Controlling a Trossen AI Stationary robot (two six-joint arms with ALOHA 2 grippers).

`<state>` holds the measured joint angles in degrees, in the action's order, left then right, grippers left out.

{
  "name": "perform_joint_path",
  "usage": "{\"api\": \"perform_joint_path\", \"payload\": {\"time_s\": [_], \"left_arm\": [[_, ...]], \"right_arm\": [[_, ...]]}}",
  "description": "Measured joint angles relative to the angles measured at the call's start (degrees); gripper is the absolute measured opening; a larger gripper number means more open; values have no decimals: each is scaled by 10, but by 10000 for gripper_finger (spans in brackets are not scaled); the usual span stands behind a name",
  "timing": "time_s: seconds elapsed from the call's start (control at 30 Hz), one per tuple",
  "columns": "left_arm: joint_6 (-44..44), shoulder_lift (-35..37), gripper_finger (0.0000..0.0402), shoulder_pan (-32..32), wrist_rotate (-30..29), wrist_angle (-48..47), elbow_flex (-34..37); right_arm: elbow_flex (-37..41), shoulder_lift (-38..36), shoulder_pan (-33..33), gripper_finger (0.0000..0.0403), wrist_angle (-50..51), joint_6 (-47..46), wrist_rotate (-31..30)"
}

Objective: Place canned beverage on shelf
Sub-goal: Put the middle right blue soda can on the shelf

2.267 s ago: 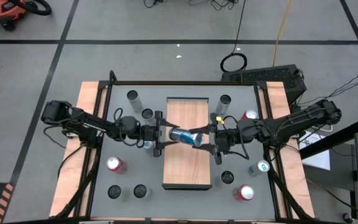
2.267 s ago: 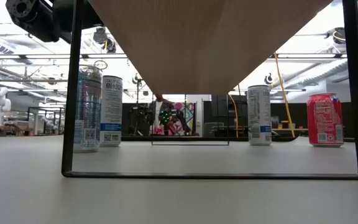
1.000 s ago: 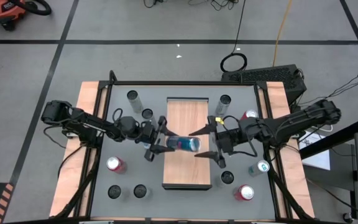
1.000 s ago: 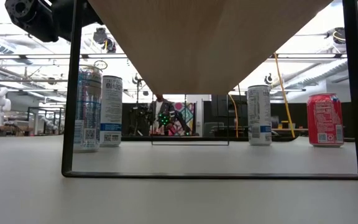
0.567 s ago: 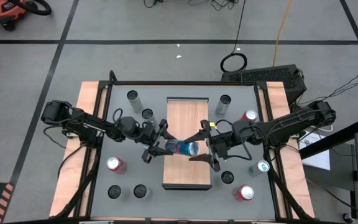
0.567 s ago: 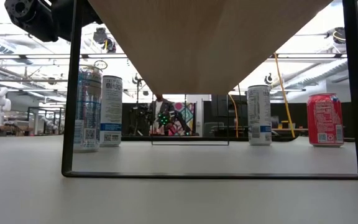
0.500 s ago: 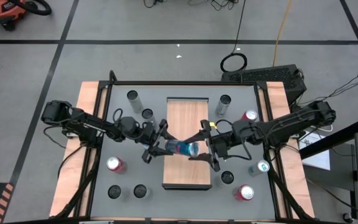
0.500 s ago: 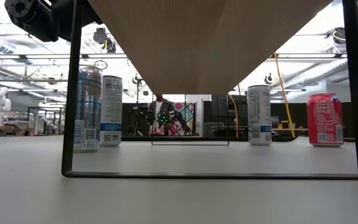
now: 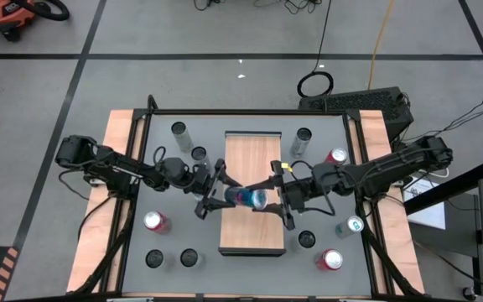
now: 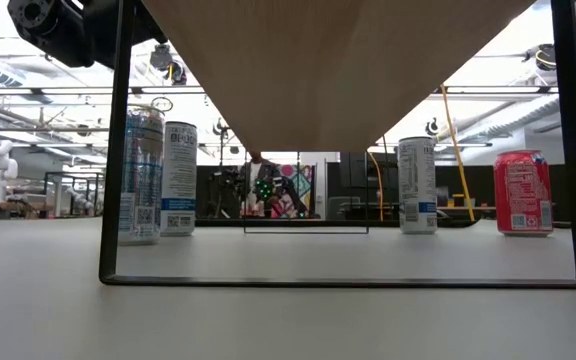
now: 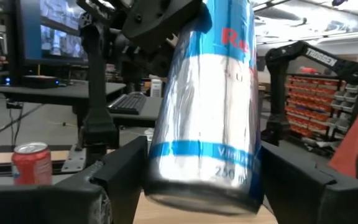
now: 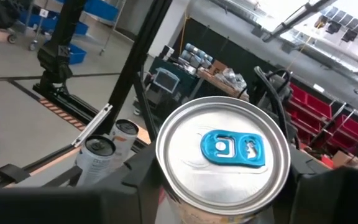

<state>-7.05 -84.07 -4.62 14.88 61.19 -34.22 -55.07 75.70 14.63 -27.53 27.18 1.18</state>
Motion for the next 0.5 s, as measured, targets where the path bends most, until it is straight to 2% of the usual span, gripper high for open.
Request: {"api": "perform_joint_path", "payload": {"time_s": [0.23,0.4,0.5], "left_arm": [[30,1,303,0,-37,-2,0],[66,13,304,0,-71,-3,-1],[98,26,304,0,-81,-5,-1]], "right_arm": [[0,-7,0,168,13,-20,-42],[1,-29,0,168,27,-84,-53],[1,-38,0,168,31,-106,-88]]}}
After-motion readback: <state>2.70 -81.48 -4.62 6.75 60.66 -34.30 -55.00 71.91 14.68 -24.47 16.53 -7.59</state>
